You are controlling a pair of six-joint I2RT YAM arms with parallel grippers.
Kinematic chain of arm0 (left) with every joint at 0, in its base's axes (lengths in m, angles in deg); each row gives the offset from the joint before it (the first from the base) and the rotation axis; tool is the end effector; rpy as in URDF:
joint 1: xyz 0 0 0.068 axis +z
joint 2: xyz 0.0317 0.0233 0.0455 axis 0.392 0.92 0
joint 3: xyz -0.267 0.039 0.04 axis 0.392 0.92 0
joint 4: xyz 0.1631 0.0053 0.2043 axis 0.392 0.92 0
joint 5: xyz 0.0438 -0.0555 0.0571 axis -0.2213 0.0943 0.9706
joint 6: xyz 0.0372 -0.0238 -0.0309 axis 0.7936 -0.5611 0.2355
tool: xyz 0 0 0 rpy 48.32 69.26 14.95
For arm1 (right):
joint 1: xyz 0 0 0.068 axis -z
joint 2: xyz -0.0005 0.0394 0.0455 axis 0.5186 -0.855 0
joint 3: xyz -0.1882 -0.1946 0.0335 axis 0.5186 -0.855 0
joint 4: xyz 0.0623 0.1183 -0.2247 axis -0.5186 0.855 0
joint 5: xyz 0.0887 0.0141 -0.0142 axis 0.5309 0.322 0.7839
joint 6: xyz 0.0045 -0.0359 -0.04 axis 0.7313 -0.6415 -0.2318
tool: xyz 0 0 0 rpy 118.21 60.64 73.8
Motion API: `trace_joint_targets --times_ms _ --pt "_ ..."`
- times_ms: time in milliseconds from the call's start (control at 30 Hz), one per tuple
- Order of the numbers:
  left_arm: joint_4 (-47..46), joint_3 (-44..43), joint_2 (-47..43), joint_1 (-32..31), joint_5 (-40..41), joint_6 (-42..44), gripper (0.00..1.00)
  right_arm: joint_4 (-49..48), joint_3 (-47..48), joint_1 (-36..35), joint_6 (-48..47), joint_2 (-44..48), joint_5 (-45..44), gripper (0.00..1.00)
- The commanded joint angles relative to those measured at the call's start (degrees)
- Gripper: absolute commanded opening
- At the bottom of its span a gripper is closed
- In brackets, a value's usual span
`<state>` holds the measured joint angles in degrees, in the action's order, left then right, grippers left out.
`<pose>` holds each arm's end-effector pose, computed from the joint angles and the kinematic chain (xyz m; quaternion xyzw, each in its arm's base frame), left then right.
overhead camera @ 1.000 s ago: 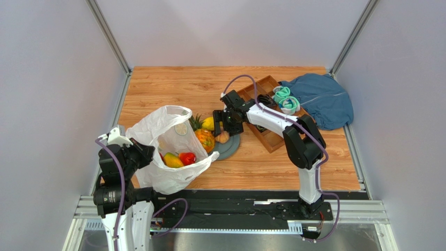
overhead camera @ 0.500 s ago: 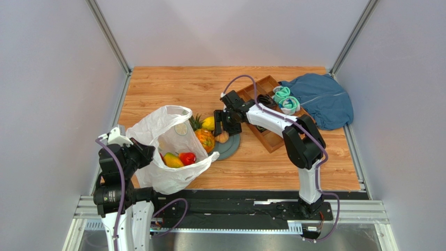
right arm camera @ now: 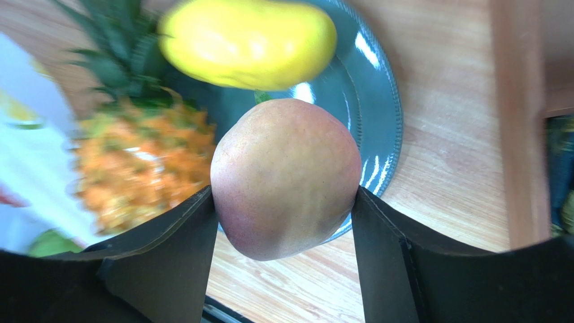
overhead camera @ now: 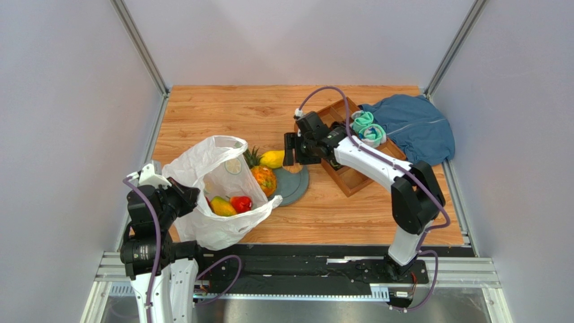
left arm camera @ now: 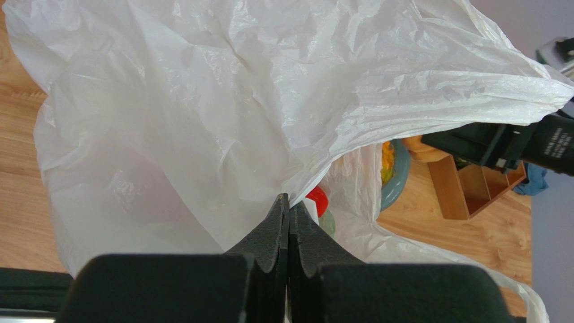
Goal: Place the fruits into the plastic bag
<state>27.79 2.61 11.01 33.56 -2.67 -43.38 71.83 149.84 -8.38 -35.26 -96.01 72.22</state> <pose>0.0603 0.0021 0.3163 -0.2355 0.8173 -0.1958 0.4881 0.2991 0.2509 0.2391 -0.1120 0.9501 0.1884 0.2219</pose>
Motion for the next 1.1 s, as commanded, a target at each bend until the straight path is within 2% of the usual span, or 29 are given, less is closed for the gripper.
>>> trace_joint_targets --times_ms 0,133,300,433,567,867,1067 --pt "-1.55 -0.15 0.66 -0.11 -0.62 1.06 0.0 -5.16 0.02 -0.37 1.06 7.23 -2.12 0.36" --pt "-1.55 -0.15 0.58 -0.11 -0.7 0.97 0.0 -8.07 0.37 -1.86 1.23 10.84 -0.98 0.36" --pt "-1.55 -0.15 0.75 -0.11 -0.79 1.06 0.0 -5.0 4.67 -4.5 0.09 9.88 0.34 0.36" --pt "-1.55 -0.15 0.66 -0.11 -0.7 0.97 0.0 -6.31 5.55 -7.83 -1.58 9.53 3.85 0.36" --pt "-1.55 -0.15 0.58 -0.11 -0.79 1.06 0.0 -5.97 7.13 -9.95 -3.86 7.6 10.26 0.37" --pt "-1.63 -0.06 0.31 -0.11 -0.97 1.15 0.0 -9.3 9.24 -14.61 -7.38 4.79 17.47 0.37" --pt "-1.64 -0.06 0.23 -0.11 -1.05 1.15 0.0 -6.58 16.52 -17.16 -6.59 -1.71 19.76 0.39"
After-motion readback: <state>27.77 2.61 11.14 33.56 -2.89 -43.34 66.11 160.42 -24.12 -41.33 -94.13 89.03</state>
